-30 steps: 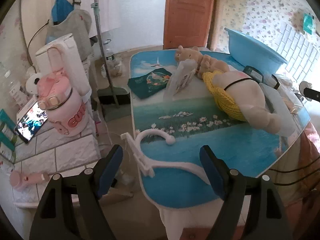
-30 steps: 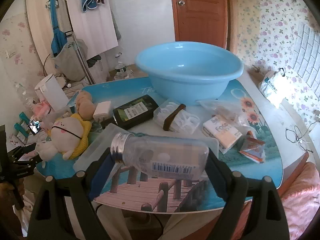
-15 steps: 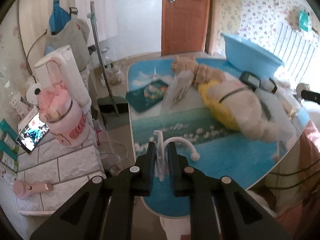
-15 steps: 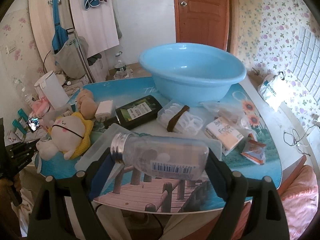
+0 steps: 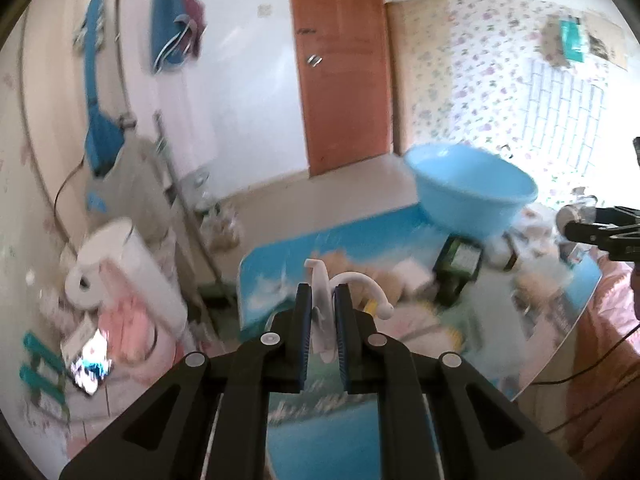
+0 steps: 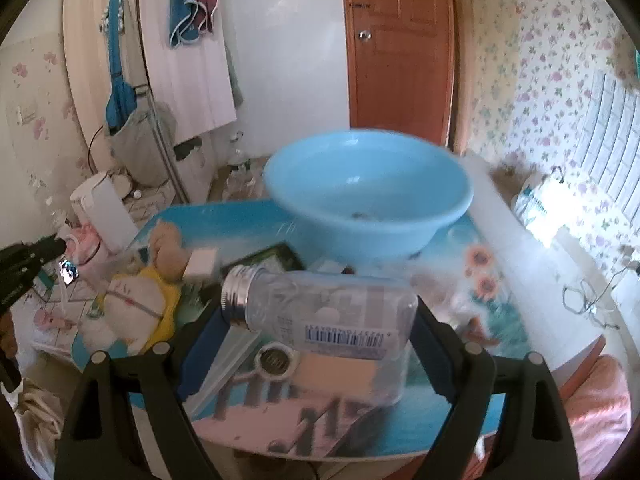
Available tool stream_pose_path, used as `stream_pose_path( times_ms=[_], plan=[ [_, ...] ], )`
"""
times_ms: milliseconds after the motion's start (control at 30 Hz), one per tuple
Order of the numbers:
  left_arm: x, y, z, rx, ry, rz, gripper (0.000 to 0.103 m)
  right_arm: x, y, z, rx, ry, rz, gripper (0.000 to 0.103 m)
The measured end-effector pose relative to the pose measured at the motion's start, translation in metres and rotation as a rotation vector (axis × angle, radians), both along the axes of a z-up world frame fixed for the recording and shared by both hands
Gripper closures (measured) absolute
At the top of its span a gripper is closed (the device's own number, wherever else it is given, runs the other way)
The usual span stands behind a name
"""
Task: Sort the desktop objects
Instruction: 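Carry the hook and bottle over the blue basin and release both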
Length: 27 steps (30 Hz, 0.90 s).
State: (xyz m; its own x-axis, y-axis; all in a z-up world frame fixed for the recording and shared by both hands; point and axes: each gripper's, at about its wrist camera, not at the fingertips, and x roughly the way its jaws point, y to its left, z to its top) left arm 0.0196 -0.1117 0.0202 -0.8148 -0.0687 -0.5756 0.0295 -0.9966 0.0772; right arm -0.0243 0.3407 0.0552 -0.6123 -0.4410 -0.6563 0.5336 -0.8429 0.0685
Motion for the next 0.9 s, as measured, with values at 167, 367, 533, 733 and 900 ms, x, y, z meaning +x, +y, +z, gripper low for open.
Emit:
stream_pose_path(
  times_ms=[167,367,533,733,900],
  plan=[
    [-0.033,0.034,0.029,-0.006,0.062,-0.063,0.093,-0.027,0.011,0.018,-0.007,0.053,-0.021,0.016],
    [-0.093,0.096,0.037,0.009,0.045,-0.199,0.093,-0.068,0.013,0.021,-0.011,0.044,-0.009,0.016],
    [-0.139,0.142,0.03,0.013,0.003,-0.265,0.093,-0.1,0.018,0.014,-0.02,0.015,0.032,0.016],
    [-0.19,0.176,0.011,0.032,-0.052,-0.275,0.093,-0.131,0.013,0.009,0.003,0.015,0.151,0.016],
    [-0.218,0.19,-0.009,0.039,-0.096,-0.244,0.092,-0.149,0.002,0.003,0.041,0.026,0.257,0.015]
  ],
)
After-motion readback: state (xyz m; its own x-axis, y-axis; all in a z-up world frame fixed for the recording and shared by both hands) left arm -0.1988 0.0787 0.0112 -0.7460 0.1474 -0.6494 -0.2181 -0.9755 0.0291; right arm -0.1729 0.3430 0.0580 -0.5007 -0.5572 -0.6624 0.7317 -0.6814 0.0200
